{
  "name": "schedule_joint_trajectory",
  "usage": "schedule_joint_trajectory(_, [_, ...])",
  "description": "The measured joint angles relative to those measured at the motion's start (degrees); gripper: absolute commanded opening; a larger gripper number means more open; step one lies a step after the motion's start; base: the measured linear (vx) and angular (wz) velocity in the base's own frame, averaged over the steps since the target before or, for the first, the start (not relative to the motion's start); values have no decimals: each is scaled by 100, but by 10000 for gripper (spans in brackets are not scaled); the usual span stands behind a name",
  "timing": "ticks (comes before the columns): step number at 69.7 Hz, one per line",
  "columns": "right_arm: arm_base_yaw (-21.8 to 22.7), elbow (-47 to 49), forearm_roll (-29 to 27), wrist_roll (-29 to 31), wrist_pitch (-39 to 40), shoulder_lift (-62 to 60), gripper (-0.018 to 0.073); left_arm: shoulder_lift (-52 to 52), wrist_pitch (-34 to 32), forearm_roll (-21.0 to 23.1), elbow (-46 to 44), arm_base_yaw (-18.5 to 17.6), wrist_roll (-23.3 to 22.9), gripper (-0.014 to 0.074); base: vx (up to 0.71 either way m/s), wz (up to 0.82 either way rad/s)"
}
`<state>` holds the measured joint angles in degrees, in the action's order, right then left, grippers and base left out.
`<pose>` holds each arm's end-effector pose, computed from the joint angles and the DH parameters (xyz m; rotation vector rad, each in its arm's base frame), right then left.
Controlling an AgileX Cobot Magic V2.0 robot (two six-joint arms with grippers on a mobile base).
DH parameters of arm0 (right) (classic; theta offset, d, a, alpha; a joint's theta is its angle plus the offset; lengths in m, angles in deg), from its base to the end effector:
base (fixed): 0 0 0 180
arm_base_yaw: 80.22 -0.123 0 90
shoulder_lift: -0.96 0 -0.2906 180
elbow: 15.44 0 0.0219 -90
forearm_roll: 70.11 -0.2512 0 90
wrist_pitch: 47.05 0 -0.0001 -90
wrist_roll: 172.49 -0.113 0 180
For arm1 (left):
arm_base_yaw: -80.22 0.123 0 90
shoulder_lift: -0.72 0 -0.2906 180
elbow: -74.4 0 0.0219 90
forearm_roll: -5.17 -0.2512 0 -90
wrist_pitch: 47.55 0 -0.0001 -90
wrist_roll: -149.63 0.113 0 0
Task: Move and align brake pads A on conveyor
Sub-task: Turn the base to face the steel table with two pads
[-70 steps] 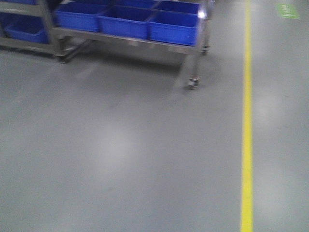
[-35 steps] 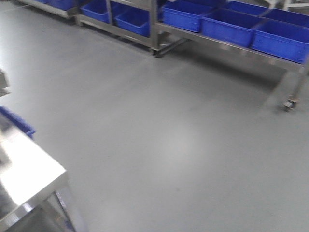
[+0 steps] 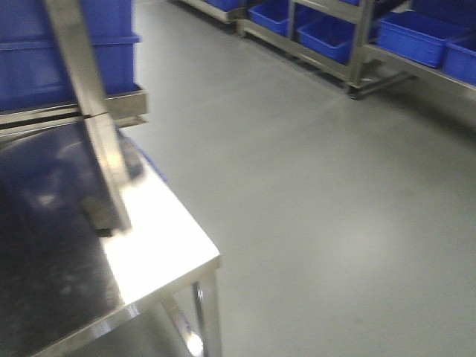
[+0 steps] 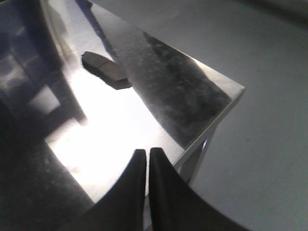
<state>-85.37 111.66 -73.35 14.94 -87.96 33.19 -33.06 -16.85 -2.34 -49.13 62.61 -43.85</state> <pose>0.0932 0.0126 0.2547 -0.2148 2.1883 0.0424 0.1039 -0.0251 0.2477 0.1550 2.1057 -0.1872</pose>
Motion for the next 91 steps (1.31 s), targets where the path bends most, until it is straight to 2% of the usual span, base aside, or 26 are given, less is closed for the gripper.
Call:
schedule_joint_trajectory(44, [0,0,-5,0,0,0,-4,0,0,0,0,0,0,-6,8,68])
schedule_joint_trajectory(91, [0,0,-5,0,0,0,-4,0,0,0,0,0,0,-6,7,23])
